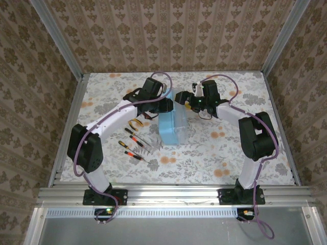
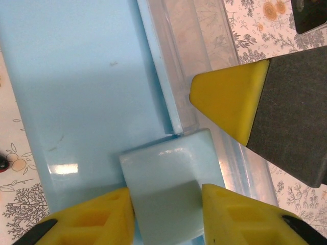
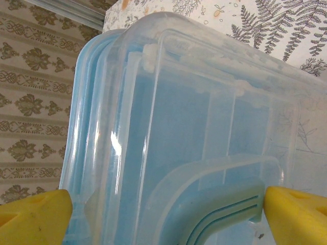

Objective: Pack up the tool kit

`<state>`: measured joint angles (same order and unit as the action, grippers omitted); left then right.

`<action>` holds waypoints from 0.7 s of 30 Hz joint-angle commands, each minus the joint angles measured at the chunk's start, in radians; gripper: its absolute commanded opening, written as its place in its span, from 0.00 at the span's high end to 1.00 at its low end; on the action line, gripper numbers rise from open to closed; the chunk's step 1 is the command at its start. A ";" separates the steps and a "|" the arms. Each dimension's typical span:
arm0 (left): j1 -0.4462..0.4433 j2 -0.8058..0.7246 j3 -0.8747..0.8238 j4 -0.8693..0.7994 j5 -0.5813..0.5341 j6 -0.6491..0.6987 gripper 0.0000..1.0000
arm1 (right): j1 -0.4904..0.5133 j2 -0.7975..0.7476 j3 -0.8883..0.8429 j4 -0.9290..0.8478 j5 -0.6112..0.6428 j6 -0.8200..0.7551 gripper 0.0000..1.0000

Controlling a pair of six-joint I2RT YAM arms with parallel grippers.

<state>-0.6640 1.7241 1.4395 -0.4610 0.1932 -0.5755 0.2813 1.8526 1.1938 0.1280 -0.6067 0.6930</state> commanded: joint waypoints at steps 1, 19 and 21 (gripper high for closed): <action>-0.008 -0.008 -0.041 0.100 0.051 0.004 0.95 | 0.043 0.041 0.000 -0.076 -0.038 -0.003 0.03; 0.013 -0.070 -0.190 0.359 0.112 -0.036 0.95 | 0.046 0.059 0.012 -0.082 -0.036 -0.003 0.03; 0.015 -0.079 -0.207 0.391 0.119 -0.042 0.95 | 0.046 0.060 0.010 -0.083 -0.032 -0.003 0.03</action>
<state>-0.6319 1.6535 1.2556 -0.2039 0.2413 -0.6182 0.2806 1.8668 1.2102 0.1318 -0.6029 0.6933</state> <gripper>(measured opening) 0.237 0.967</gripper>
